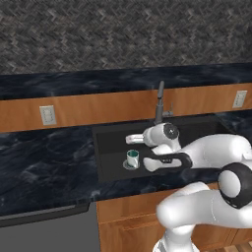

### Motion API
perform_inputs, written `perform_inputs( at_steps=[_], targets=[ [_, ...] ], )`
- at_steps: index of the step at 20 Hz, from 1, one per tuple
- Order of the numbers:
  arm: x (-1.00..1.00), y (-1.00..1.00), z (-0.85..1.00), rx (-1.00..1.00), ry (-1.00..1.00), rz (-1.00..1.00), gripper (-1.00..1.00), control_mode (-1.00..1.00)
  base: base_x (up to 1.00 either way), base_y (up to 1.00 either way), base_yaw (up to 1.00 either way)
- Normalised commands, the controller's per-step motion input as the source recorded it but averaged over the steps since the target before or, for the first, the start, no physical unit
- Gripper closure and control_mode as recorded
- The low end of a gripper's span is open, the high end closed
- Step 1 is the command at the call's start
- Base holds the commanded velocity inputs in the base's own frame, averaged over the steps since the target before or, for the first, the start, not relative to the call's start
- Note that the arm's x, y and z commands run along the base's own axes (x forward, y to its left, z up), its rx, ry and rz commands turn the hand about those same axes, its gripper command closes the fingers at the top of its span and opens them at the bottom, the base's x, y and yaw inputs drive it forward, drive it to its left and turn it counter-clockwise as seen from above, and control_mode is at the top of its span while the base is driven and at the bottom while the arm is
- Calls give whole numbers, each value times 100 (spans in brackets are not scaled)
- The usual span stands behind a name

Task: Place the mug in the left basin and the pot in the right basin of the sink.

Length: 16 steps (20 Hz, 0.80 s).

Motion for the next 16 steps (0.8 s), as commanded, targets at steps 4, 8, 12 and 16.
perform_inputs(
  at_steps=[4,8,12,16],
  targets=[
    [24,0,82,6,31,0,-100,-100,0,0,0],
    [11,0,85,1,30,0,-100,-100,0,0,0],
    [3,0,45,0,20,0,-100,-100,0,0,0],
    [-8,0,-1,-8,5,0,-100,-100,0,0,0]
  ],
)
